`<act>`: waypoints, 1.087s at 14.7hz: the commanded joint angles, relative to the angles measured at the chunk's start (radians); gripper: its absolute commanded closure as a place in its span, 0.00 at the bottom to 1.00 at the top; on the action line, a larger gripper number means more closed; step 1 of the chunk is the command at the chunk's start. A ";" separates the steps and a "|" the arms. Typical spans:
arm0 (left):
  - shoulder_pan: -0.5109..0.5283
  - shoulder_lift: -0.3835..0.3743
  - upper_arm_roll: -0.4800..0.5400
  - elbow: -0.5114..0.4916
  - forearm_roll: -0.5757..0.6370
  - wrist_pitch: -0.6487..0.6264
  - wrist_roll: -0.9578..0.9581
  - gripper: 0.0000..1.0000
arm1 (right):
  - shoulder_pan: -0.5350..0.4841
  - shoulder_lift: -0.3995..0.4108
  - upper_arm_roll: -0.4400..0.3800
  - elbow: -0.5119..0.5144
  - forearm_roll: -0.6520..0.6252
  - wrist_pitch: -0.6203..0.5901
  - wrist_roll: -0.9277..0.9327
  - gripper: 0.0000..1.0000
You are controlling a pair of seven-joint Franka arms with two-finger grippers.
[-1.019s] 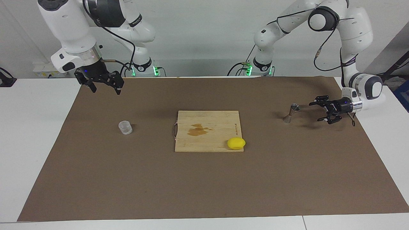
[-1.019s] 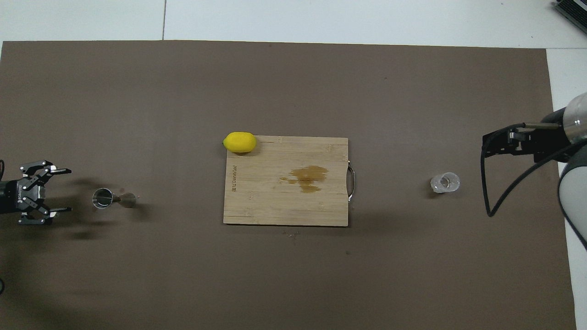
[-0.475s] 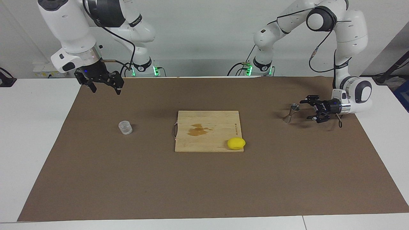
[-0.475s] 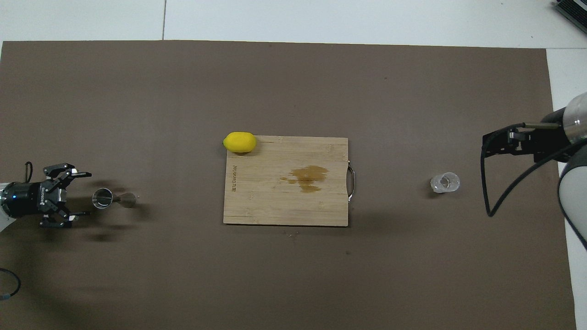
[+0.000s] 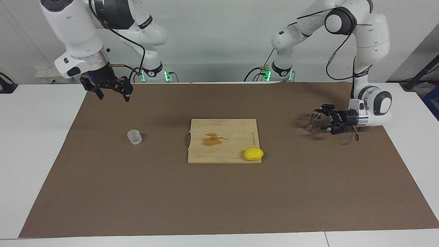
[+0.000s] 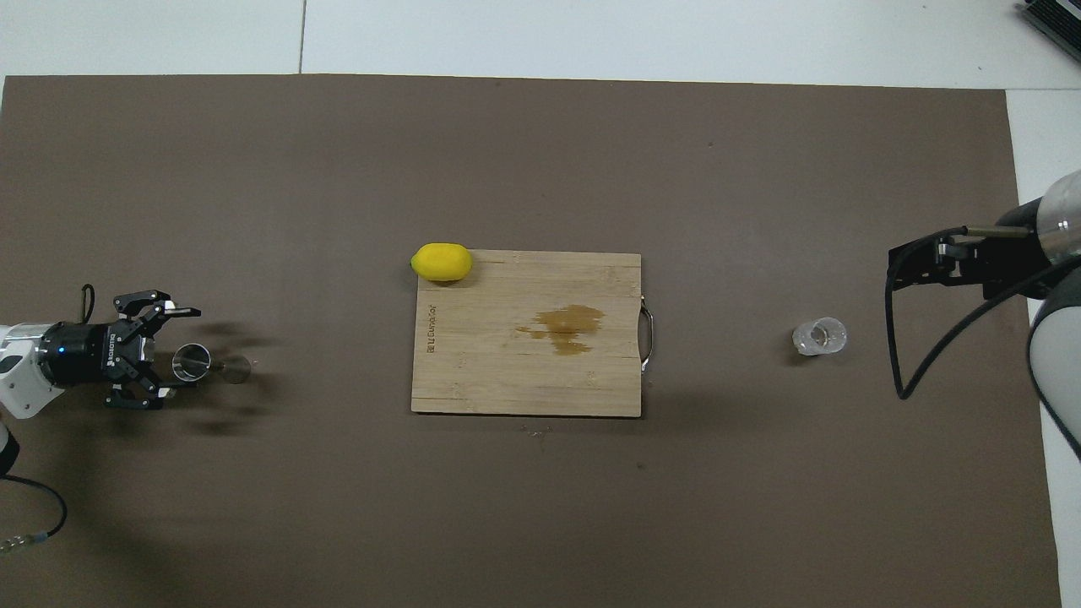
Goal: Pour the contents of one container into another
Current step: 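Lower the left gripper around the dark cup and close it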
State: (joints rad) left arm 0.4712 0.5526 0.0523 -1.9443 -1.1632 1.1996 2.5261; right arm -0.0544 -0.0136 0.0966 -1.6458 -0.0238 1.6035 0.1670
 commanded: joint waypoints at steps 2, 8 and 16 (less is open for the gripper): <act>-0.011 -0.033 0.021 -0.034 -0.015 -0.014 0.019 0.00 | -0.012 -0.008 0.003 -0.002 0.013 -0.013 -0.023 0.00; -0.005 -0.033 0.024 -0.036 0.025 -0.025 0.014 0.10 | -0.012 -0.009 0.003 -0.002 0.013 -0.013 -0.023 0.00; 0.001 -0.033 0.024 -0.027 0.074 -0.009 0.014 0.25 | -0.012 -0.009 0.003 -0.002 0.013 -0.013 -0.023 0.00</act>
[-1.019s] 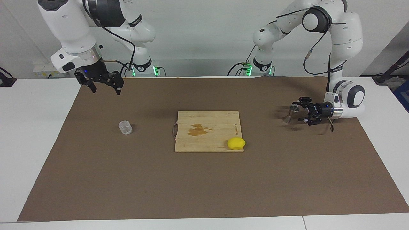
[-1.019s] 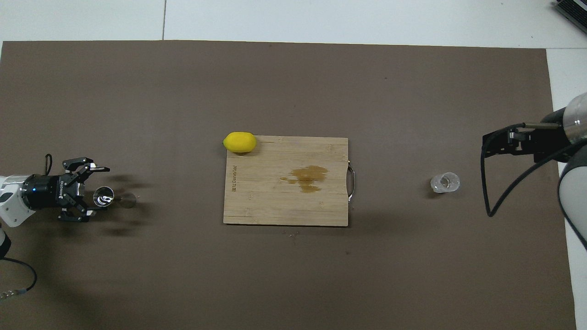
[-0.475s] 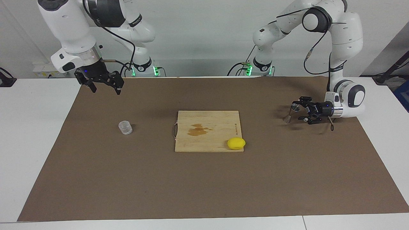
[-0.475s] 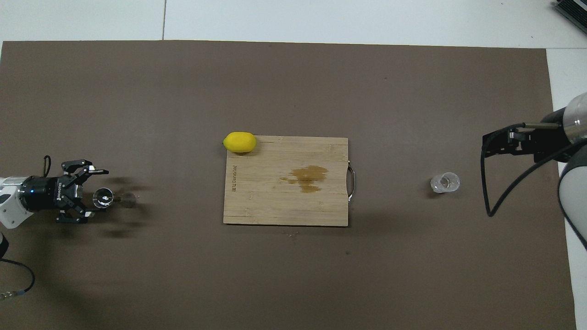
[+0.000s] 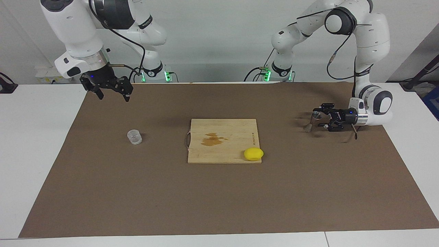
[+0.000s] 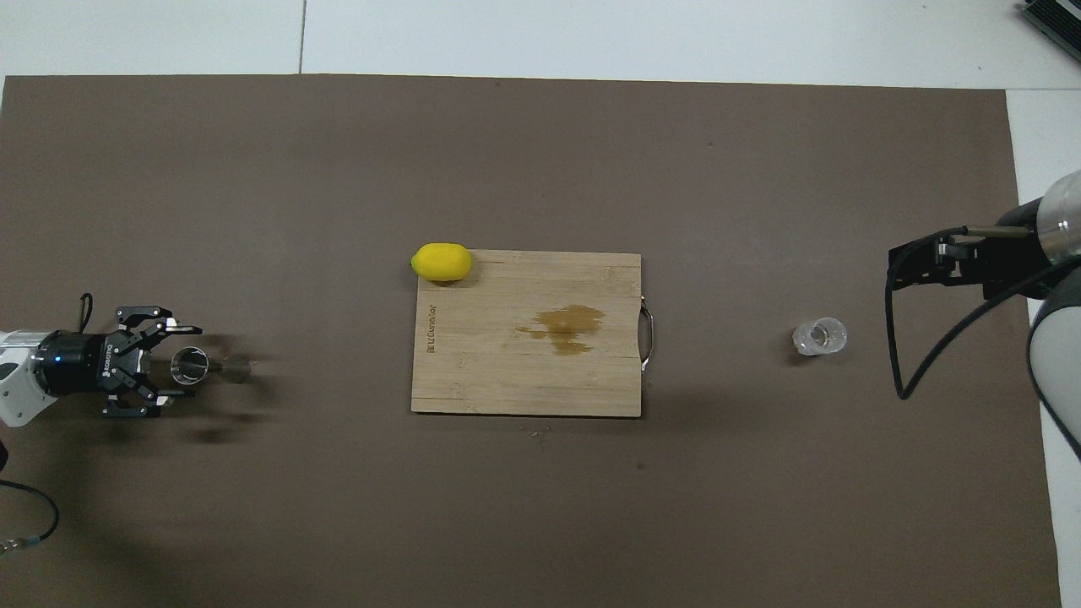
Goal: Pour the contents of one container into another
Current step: 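Lower the left gripper around the dark cup and close it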
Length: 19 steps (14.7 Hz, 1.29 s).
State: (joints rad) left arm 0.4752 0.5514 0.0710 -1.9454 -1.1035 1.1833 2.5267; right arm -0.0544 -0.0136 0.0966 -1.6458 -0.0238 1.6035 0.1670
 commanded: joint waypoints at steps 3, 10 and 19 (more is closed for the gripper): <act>-0.007 -0.031 0.006 -0.027 0.013 0.009 0.014 0.31 | -0.012 -0.009 0.003 -0.002 0.013 -0.013 -0.023 0.00; -0.007 -0.031 0.006 -0.026 0.013 -0.005 0.004 0.39 | -0.012 -0.009 0.003 -0.002 0.013 -0.013 -0.023 0.00; -0.010 -0.031 0.006 -0.024 0.013 -0.004 -0.003 0.54 | -0.012 -0.009 0.003 -0.002 0.013 -0.013 -0.023 0.00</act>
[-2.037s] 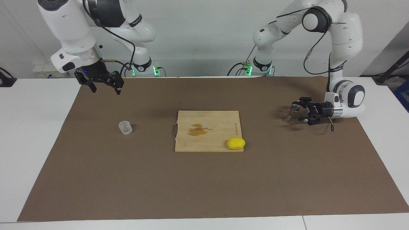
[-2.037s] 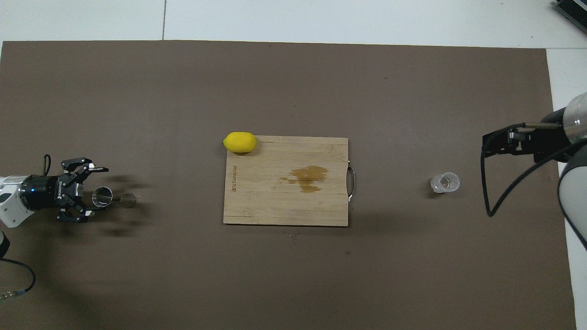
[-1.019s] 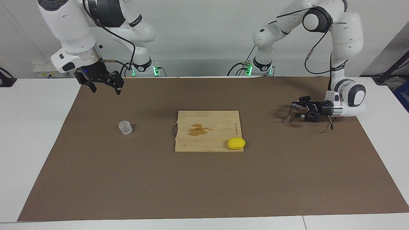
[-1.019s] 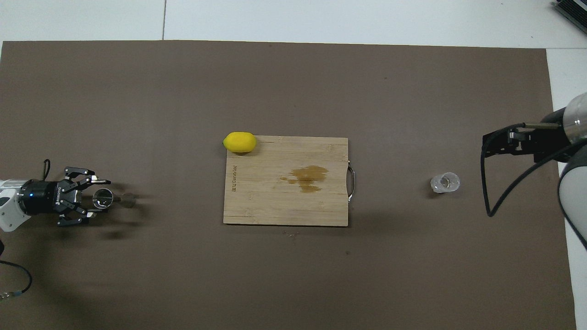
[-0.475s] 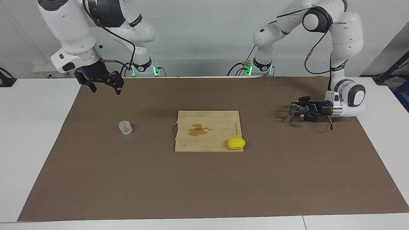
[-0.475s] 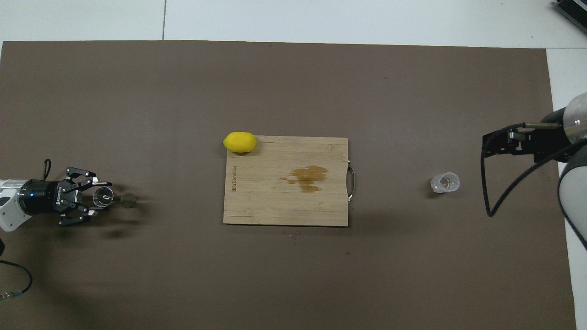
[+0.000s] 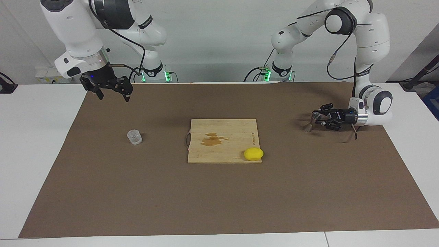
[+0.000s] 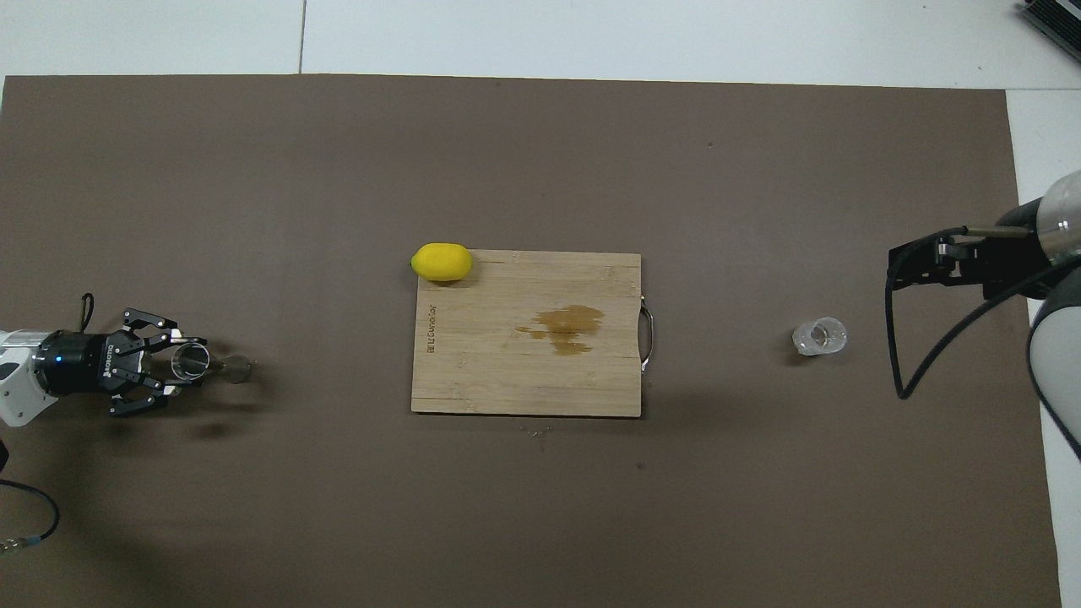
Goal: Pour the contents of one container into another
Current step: 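Lower the left gripper around the dark cup and close it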
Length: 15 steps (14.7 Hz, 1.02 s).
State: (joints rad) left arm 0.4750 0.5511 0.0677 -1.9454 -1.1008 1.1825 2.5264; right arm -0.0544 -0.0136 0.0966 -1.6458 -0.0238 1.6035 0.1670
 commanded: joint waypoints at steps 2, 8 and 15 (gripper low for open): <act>-0.012 -0.031 0.009 -0.018 0.010 -0.003 -0.011 0.54 | -0.012 -0.009 0.003 -0.002 0.013 -0.013 -0.023 0.00; -0.013 -0.031 0.009 -0.018 0.010 0.005 -0.011 0.73 | -0.012 -0.009 0.003 -0.002 0.013 -0.013 -0.023 0.00; -0.015 -0.031 0.009 -0.003 0.010 0.009 -0.005 1.00 | -0.012 -0.009 0.003 -0.002 0.013 -0.013 -0.023 0.00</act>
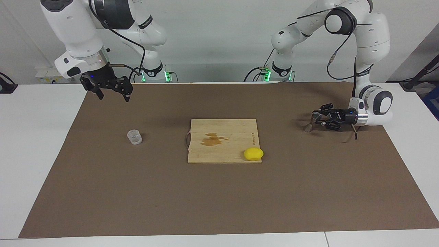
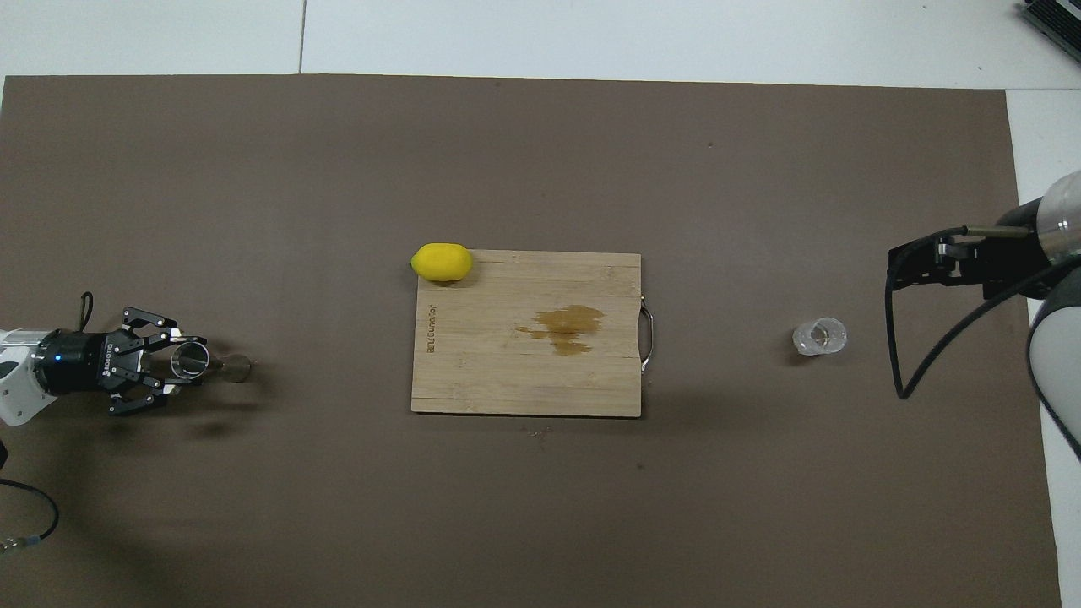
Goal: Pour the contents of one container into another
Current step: 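Lower the left gripper around the dark cup and close it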
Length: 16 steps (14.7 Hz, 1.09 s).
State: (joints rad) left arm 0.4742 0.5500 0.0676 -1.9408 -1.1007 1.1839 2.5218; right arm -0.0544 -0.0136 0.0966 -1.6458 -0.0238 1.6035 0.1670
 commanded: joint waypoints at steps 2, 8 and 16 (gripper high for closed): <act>-0.019 -0.030 0.009 0.005 0.012 0.014 -0.001 1.00 | -0.012 -0.009 0.005 -0.002 0.013 -0.013 -0.023 0.00; -0.026 -0.051 0.008 0.029 0.012 0.008 0.011 1.00 | -0.012 -0.009 0.003 -0.002 0.013 -0.013 -0.023 0.00; -0.095 -0.071 -0.005 0.017 -0.028 0.013 0.011 1.00 | -0.012 -0.009 0.003 -0.002 0.013 -0.013 -0.023 0.00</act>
State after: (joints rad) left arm 0.4201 0.5014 0.0550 -1.9026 -1.1068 1.1856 2.5233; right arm -0.0544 -0.0136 0.0966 -1.6458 -0.0238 1.6035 0.1670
